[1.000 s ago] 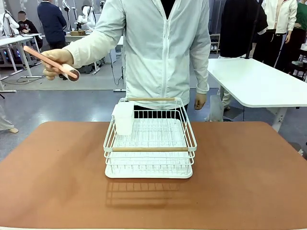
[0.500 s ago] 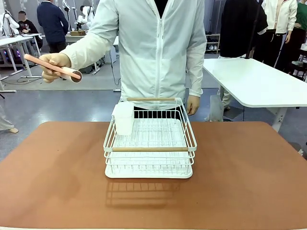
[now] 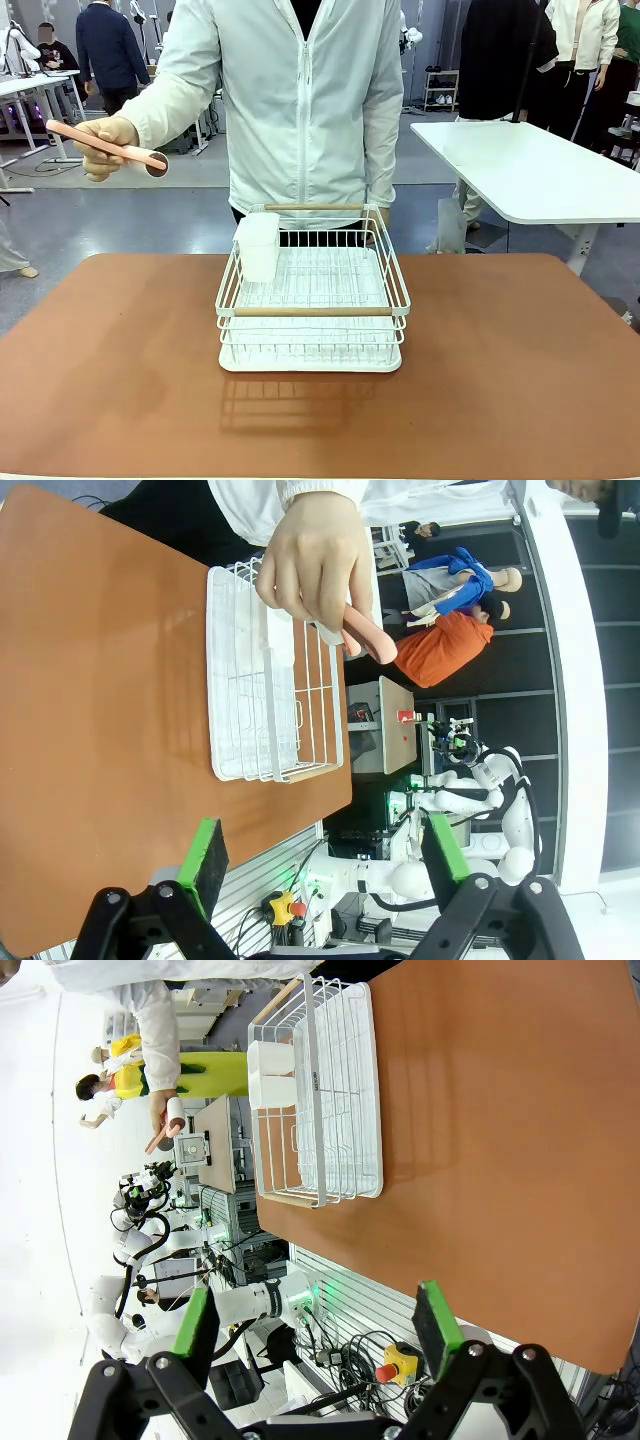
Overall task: Clean the table.
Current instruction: Pick up the Lint Roller when the human hands it over.
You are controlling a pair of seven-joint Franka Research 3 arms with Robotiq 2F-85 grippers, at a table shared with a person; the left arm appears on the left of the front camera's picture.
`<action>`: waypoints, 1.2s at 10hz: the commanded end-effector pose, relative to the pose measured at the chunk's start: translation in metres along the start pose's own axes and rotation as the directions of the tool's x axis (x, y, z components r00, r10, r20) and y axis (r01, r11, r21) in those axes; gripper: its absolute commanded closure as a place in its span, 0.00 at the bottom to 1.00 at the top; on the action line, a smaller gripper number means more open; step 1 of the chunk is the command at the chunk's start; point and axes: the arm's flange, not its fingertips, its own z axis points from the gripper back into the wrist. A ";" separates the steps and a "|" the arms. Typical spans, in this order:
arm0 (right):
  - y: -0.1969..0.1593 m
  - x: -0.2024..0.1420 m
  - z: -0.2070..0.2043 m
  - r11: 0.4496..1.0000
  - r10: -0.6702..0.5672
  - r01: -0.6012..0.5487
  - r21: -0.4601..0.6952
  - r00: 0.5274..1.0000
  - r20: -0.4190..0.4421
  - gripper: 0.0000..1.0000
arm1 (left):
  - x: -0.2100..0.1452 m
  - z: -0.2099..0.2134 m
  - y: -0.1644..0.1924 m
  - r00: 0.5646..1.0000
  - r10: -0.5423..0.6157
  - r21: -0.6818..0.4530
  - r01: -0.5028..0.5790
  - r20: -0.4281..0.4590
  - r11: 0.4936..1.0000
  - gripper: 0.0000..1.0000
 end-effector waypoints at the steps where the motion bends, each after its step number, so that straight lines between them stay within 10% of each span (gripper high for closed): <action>1: 0.003 0.000 0.001 1.000 0.009 -0.009 0.002 1.000 0.003 0.00 | 0.000 0.000 0.000 1.000 0.000 0.000 0.000 0.000 1.000 0.00; 6: 0.003 0.000 0.001 1.000 0.009 -0.009 0.002 1.000 0.003 0.00 | -0.042 -0.011 -0.088 0.950 0.207 0.220 -0.260 0.235 0.940 0.00; 12: 0.003 0.000 0.001 1.000 0.009 -0.009 0.002 1.000 0.003 0.00 | -0.084 -0.080 -0.115 0.922 0.191 0.187 -0.265 0.336 0.946 0.00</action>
